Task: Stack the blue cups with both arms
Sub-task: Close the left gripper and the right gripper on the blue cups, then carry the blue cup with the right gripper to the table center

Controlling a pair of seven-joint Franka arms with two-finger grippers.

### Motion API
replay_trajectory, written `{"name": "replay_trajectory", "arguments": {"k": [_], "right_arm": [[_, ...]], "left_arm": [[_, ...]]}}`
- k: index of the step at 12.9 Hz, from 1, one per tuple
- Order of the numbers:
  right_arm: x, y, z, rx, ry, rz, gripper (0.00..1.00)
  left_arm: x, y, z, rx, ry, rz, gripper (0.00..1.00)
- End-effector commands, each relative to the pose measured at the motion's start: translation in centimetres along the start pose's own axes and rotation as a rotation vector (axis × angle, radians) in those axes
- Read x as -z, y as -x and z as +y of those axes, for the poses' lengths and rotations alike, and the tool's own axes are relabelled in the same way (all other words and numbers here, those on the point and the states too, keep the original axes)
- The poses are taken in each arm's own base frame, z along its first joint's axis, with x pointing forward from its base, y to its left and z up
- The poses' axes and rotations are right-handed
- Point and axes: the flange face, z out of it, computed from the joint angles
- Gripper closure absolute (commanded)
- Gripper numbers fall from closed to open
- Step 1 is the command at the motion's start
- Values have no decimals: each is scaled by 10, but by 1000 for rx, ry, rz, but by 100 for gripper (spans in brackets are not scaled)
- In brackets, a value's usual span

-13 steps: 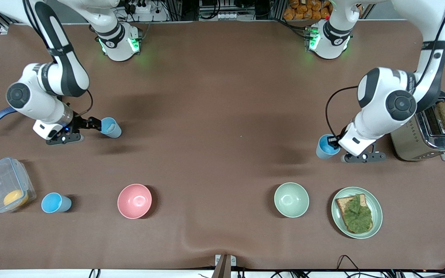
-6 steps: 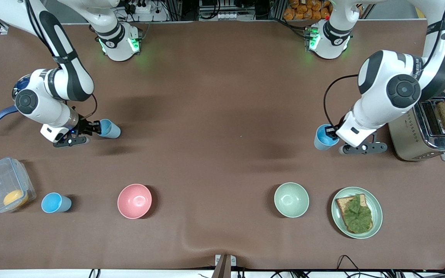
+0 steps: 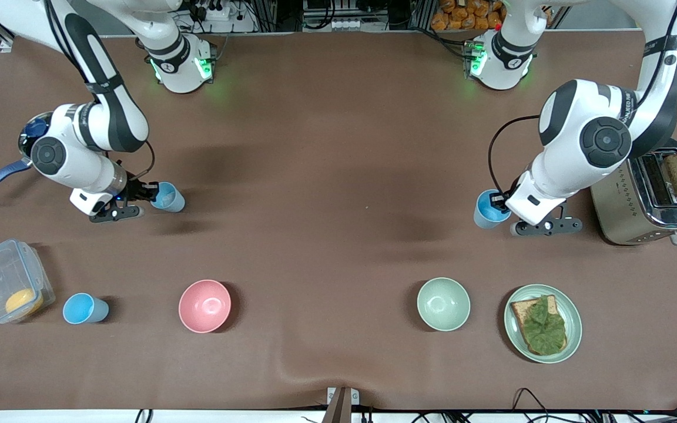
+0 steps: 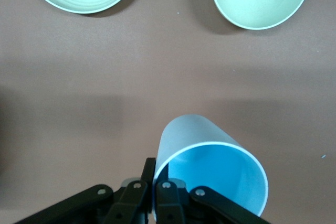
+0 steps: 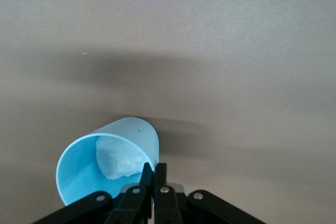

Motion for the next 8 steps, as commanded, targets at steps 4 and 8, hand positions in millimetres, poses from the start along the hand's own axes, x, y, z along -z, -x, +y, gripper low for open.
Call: {"name": "replay_trajectory", "arguments": {"k": [4, 8], "right_arm": [[54, -14, -76, 74, -25, 76, 100], [62, -21, -162, 21, -104, 97, 100]], "left_arm": [[0, -8, 3, 9, -10, 10, 100], [-3, -10, -1, 6, -9, 5, 100]]}}
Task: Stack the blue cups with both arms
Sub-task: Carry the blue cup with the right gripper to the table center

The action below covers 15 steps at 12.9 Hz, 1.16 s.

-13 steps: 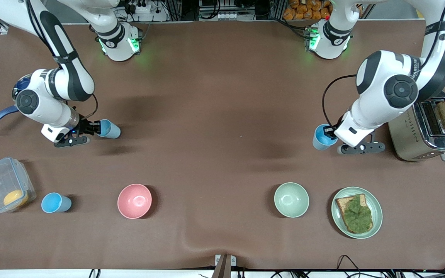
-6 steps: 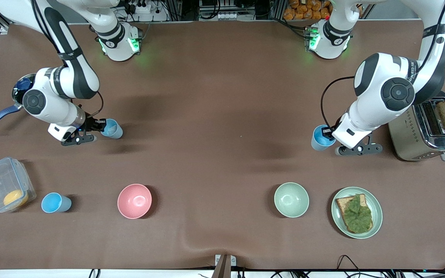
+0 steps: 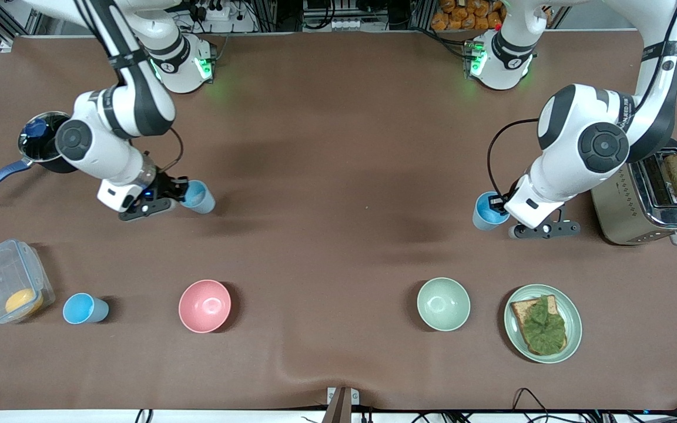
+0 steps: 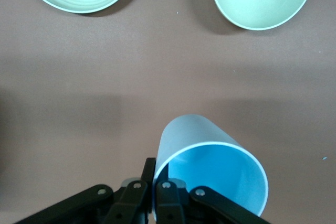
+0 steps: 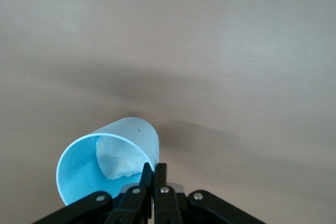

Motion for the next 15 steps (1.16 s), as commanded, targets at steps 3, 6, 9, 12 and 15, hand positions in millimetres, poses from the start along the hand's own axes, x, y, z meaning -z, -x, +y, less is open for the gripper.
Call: {"name": "replay_trajectory", "arguments": {"k": [3, 6, 9, 12, 15], "right_arm": [[-10, -2, -136, -149, -22, 8, 100], [-39, 6, -239, -275, -32, 27, 100], [-75, 10, -315, -357, -24, 22, 100], [-111, 15, -335, -381, 18, 72, 100], [-93, 6, -331, -391, 14, 80, 66]], "left_arm": [[2, -9, 4, -2, -8, 16, 100], [-5, -12, 6, -4, -5, 10, 100], [-8, -14, 7, -4, -4, 9, 100], [-4, -15, 8, -3, -2, 15, 100], [1, -15, 12, -1, 1, 25, 100]]}}
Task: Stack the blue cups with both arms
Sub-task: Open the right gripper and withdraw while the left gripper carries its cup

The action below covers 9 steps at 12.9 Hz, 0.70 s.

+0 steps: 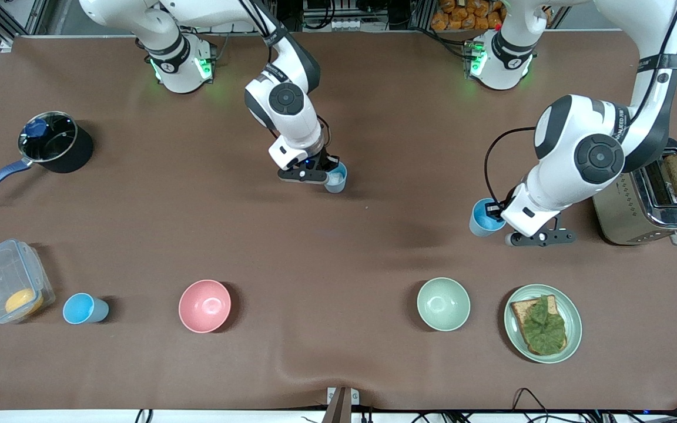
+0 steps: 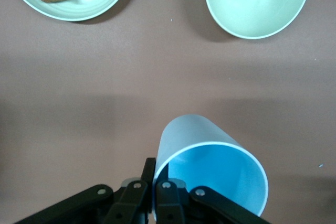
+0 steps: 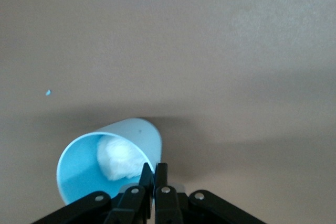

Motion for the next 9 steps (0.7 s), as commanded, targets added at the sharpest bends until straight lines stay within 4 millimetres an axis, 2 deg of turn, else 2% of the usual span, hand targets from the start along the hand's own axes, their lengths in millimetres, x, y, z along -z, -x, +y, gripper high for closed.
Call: {"name": "replay_trajectory", "arguments": {"k": [1, 2, 3, 4, 7, 9], "right_arm": [[23, -24, 3, -38, 16, 7, 37], [40, -36, 9, -56, 35, -8, 18], [61, -48, 14, -68, 48, -24, 7], [84, -59, 26, -53, 59, -40, 2], [160, -99, 90, 53, 76, -71, 0], [211, -126, 147, 115, 71, -72, 0]], "left_arm": [[6, -2, 7, 3, -12, 15, 100], [9, -2, 10, 5, -10, 20, 100], [13, 1, 22, 4, -10, 25, 100], [16, 4, 33, 15, -9, 28, 100], [19, 24, 82, 88, 0, 33, 100], [22, 44, 126, 104, 11, 36, 100]]}}
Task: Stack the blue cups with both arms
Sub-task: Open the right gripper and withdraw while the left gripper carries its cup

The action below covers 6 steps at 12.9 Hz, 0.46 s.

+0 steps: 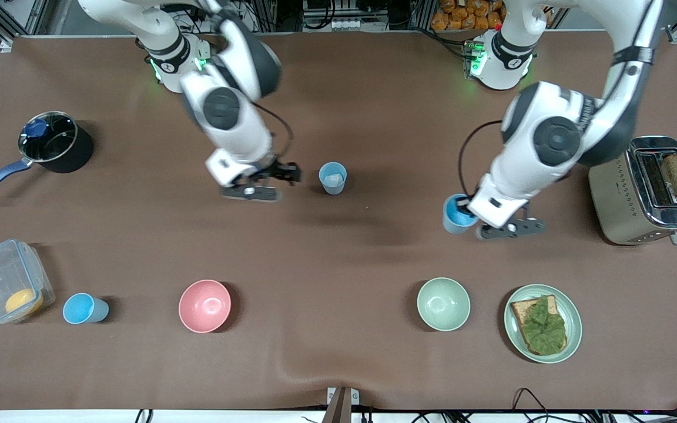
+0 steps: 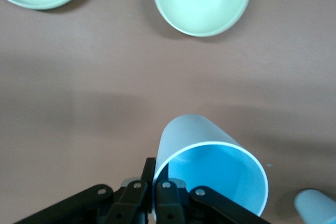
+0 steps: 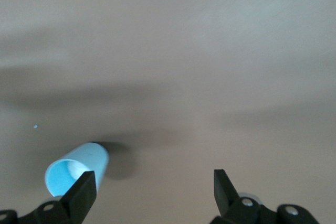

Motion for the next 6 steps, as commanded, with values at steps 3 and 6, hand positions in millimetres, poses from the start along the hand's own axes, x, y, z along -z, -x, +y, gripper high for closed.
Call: {"name": "replay_trajectory", "arguments": {"k": [3, 6], "right_arm": [[104, -15, 145, 142, 3, -26, 0], [168, -24, 219, 121, -9, -33, 0]], "left_arm": [[1, 79, 113, 57, 55, -52, 100], [-28, 132, 176, 106, 79, -53, 100]]}}
